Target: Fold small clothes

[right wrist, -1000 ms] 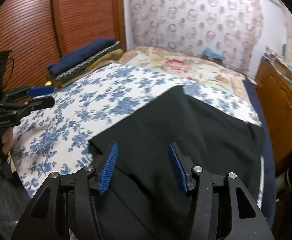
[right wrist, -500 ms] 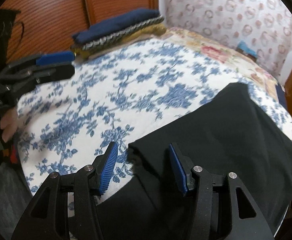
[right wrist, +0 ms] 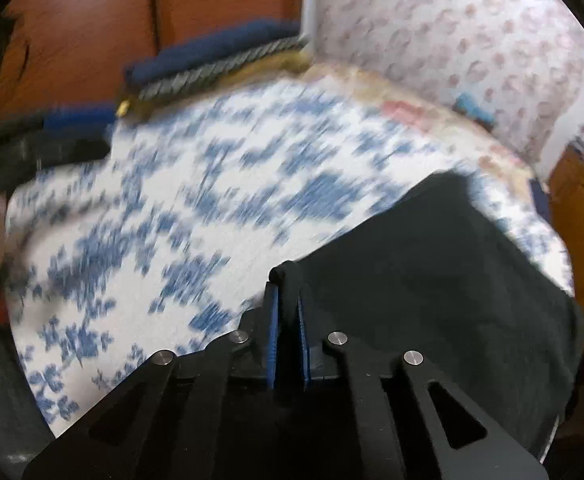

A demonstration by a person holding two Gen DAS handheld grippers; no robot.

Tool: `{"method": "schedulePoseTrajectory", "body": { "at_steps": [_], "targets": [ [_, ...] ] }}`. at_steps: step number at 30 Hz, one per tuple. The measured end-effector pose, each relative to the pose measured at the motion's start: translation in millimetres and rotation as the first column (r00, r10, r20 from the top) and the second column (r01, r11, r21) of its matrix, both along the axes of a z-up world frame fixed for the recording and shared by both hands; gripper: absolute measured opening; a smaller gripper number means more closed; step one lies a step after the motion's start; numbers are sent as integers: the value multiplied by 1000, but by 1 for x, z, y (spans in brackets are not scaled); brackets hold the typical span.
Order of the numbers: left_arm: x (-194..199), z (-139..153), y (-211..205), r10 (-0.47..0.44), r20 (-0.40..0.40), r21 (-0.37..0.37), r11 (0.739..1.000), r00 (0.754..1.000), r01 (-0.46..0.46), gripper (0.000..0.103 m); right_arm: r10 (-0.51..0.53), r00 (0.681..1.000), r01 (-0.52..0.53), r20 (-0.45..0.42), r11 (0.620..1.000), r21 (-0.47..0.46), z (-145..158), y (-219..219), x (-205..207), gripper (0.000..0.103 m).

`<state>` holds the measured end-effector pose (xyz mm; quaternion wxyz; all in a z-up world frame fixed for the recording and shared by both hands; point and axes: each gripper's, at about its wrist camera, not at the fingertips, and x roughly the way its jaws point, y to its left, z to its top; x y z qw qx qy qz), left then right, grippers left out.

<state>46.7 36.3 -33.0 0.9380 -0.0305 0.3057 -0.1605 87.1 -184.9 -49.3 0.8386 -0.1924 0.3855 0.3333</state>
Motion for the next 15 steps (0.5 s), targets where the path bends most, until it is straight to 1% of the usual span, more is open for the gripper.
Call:
{"method": "schedulePoseTrajectory", "body": {
  "at_steps": [2, 3, 5, 7, 9, 12, 15],
  "targets": [
    [0, 0, -2, -6, -2, 2, 1000, 1000, 6, 54, -36, 999, 34, 41, 999, 39, 20, -16, 3, 5],
    [0, 0, -3, -9, -3, 3, 1000, 1000, 9, 54, -70, 994, 65, 79, 996, 56, 34, -28, 6, 5],
    [0, 0, -5, -16, -5, 1, 1000, 1000, 16, 54, -119, 986, 110, 119, 991, 77, 56, -51, 14, 5],
    [0, -1, -8, -25, -9, -2, 1000, 1000, 25, 54, -178, 969, 167, 169, 983, 73, 75, -74, 27, 5],
    [0, -1, -11, -35, -12, -1, 999, 999, 35, 54, -255, 945, 247, 205, 967, 63, 90, -104, 47, 5],
    [0, -2, -17, -54, -17, 4, 999, 998, 54, 54, -330, 916, 327, 227, 944, 50, 98, -138, 71, 5],
    [0, -4, -23, -70, -23, 8, 997, 997, 70, 54, -397, 887, 406, 236, 914, 14, 93, -167, 95, 5]
  ]
}}
